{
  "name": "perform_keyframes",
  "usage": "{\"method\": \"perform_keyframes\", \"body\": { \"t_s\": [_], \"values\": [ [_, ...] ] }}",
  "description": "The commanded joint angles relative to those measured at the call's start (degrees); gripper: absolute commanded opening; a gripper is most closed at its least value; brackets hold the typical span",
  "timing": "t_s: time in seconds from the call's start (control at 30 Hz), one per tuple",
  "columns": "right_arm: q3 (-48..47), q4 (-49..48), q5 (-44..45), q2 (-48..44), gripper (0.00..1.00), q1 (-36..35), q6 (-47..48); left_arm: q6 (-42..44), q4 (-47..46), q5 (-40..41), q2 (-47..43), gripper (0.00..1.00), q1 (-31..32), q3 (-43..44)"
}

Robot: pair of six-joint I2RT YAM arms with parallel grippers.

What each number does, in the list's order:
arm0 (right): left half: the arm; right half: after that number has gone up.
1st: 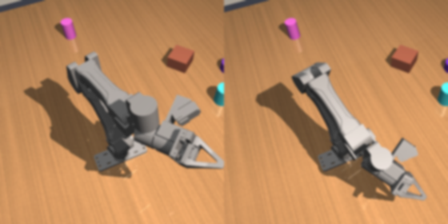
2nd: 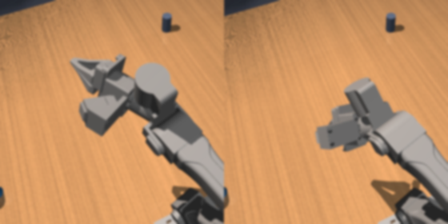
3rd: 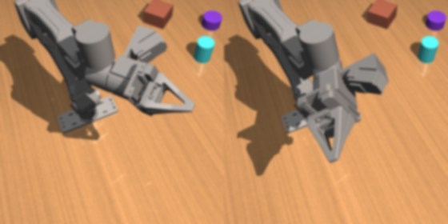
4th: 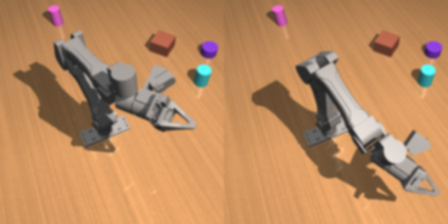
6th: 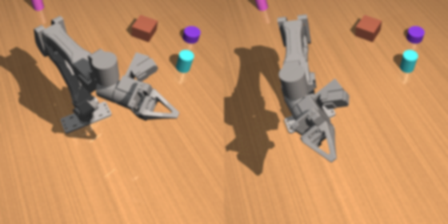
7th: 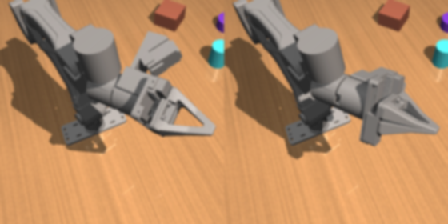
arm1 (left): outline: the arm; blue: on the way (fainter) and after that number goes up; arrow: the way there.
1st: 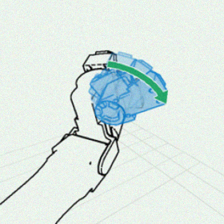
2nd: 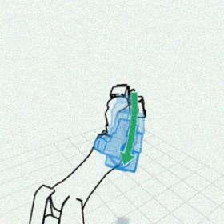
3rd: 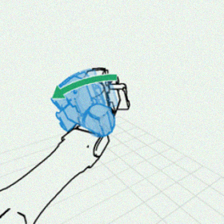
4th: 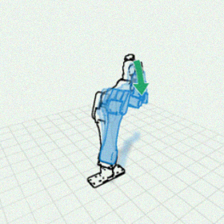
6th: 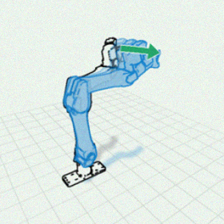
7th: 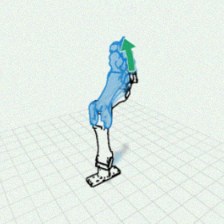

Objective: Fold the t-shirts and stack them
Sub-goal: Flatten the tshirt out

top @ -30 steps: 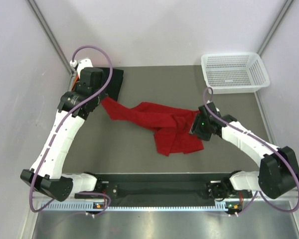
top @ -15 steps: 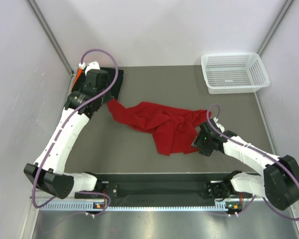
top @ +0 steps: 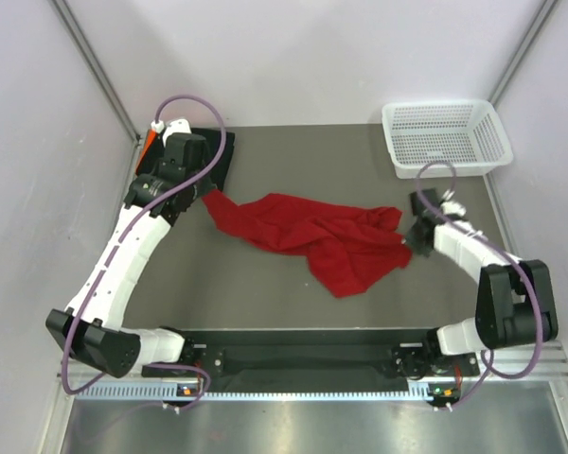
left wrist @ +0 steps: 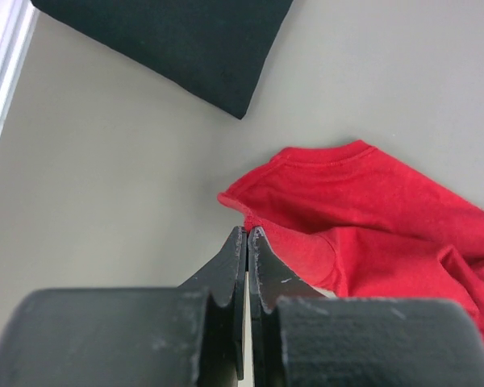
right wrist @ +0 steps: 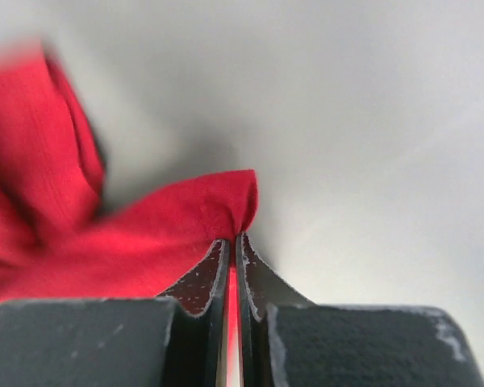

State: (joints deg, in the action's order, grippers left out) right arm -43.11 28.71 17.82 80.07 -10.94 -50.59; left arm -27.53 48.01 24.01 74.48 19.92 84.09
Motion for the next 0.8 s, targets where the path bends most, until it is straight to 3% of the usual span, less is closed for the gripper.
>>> {"method": "perform_keyframes", "body": {
  "t_s": [0.0,0.03,0.07,0.1,0.13,0.23,0.37,0.47,0.53,0.67,0.77],
  "values": [
    [-10.5,4.8,4.6,1.7,0.0,6.9,12.6,0.8,-3.1,-1.8,-0.7,0.0,-0.1,-0.6],
    [-12.8,7.0,2.2,2.6,0.0,7.1,14.0,0.5,-3.7,-3.4,-1.0,0.0,-0.1,-0.9],
    [-16.6,9.1,1.3,3.2,0.06,7.1,15.0,0.2,-4.8,-6.5,-1.3,0.0,-0.1,-1.5],
    [-17.3,11.3,0.0,2.7,0.17,6.6,15.2,-0.6,-5.2,-7.7,-1.5,0.0,-0.1,-2.4],
    [-16.8,11.7,-1.7,1.8,0.35,6.4,15.3,-0.8,-5.5,-8.6,-1.7,0.0,-0.1,-2.9],
    [-14.5,12.5,-4.3,-5.7,0.45,3.5,12.6,-0.8,-6.6,-9.5,-1.6,0.0,-0.1,-4.6],
    [-7.5,12.9,-7.8,-14.2,0.5,-4.8,1.9,-0.3,-7.3,-10.3,-1.5,0.0,-0.1,-5.4],
    [-1.1,10.3,-8.0,-18.6,0.51,-16.6,-8.9,-0.9,-8.5,-12.0,-1.6,0.0,-0.1,-6.3],
    [2.3,6.3,-8.2,-21.1,0.51,-20.8,-14.1,-0.9,-8.8,-12.1,-1.9,0.0,-0.1,-6.7],
    [7.2,3.4,-3.9,-20.1,0.49,-31.2,-23.9,-0.9,-8.7,-11.6,-1.9,0.0,-0.1,-6.8],
    [7.3,3.9,-2.1,-16.0,0.49,-35.3,-26.4,-0.9,-9.1,-12.5,-2.1,0.0,-0.1,-7.3]
  ]
}}
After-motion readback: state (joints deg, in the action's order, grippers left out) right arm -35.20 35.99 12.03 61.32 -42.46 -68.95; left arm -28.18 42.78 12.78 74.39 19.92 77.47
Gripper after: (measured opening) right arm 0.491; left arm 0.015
